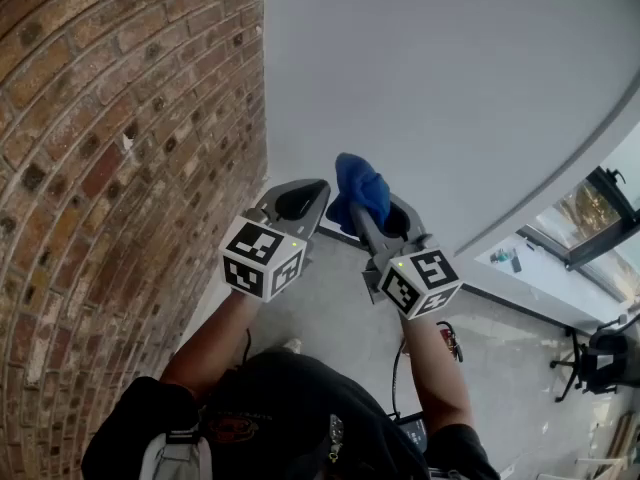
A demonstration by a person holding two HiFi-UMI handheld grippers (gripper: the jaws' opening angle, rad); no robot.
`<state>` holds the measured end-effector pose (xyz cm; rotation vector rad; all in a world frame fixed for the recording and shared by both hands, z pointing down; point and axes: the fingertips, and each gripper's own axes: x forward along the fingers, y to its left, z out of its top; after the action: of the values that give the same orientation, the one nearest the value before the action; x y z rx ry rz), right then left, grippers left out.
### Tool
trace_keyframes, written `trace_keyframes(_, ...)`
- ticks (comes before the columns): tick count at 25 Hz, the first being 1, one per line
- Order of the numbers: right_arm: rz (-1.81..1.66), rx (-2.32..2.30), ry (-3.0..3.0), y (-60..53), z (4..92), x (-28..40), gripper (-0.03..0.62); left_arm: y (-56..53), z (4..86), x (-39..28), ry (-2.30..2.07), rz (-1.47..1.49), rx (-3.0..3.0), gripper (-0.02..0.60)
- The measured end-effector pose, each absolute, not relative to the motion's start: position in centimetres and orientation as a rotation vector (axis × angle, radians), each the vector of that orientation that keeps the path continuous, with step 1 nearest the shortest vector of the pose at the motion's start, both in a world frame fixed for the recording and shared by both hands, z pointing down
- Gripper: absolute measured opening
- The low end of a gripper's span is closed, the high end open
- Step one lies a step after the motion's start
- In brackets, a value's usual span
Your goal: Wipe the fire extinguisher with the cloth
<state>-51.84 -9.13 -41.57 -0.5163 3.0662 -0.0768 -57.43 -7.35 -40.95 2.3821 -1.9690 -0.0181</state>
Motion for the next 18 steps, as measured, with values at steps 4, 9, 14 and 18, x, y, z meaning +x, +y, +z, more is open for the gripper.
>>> trace_keyframes(4, -0.071, -0.537, 3.063, -9.8, -41.7, -51.5, 0.104, -8.1, -40.9, -56.9, -1.948, -0.017, 2.401, 0.006)
trace_keyframes(9, -0.076, -0.614, 3.052, -10.7, -41.5, -50.1, 0.106, -9.0, -40.7, -55.6, -1.893, -0.024, 2.439, 0.006)
trace_keyframes(14, -0.065, -0.706, 3.037, -11.5, -41.8, -47.6, 0.107, -10.3, -40.9, -53.2, -1.815, -0.038, 2.502, 0.006)
trace_keyframes(18, -0.055, -0.761, 3.033, -11.9, -41.9, -45.8, 0.108, -11.1, -41.2, -51.4, -1.766, -0.048, 2.544, 0.006)
